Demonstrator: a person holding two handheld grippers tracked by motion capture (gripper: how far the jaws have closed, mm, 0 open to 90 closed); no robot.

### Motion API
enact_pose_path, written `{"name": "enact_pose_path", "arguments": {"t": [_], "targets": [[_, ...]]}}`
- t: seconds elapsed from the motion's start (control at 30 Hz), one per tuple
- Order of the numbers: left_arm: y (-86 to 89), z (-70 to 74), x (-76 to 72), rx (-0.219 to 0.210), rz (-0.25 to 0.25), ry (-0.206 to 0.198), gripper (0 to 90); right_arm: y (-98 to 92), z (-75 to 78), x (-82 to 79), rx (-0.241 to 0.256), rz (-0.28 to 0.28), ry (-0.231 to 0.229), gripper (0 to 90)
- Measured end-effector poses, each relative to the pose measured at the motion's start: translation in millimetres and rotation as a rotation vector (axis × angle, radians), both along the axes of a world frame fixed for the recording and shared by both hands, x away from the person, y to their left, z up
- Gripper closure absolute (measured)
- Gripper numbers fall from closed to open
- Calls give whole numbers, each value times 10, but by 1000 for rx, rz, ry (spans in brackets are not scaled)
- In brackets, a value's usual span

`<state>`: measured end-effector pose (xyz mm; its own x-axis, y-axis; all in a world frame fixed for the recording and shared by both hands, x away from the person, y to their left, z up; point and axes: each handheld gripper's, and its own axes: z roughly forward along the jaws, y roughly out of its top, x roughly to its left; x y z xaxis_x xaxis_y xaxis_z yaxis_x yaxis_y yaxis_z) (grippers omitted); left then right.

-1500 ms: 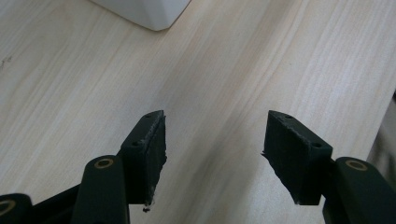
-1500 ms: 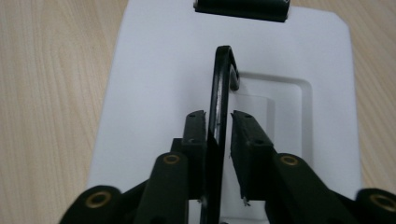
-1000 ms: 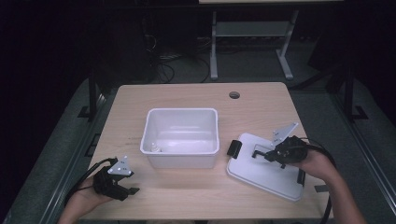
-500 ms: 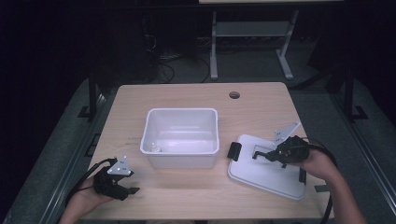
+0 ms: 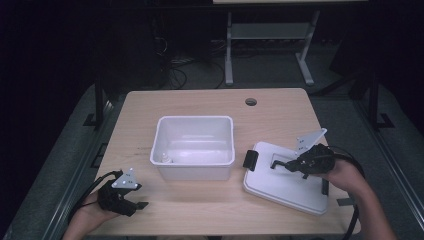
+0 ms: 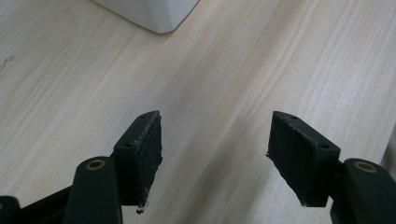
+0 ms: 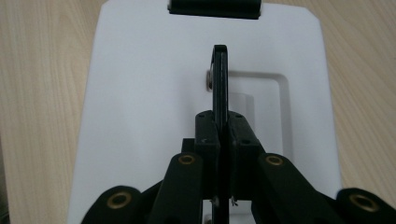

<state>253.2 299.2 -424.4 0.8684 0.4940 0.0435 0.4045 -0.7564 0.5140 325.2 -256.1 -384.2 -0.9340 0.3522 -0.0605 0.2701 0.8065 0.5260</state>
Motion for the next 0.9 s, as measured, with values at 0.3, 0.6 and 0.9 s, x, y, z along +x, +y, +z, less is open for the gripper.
{"name": "enact_pose_path", "arguments": {"t": [0.3, 0.6, 0.9], "targets": [[11, -25, 3, 1, 8, 3, 341, -20, 143, -29, 18, 10, -18, 841], [5, -14, -1, 0, 6, 1, 340, -68, 309, -58, 27, 3, -26, 841], [23, 4, -4, -16, 5, 3, 340, -52, 488, -93, 42, 16, -45, 841]]}}
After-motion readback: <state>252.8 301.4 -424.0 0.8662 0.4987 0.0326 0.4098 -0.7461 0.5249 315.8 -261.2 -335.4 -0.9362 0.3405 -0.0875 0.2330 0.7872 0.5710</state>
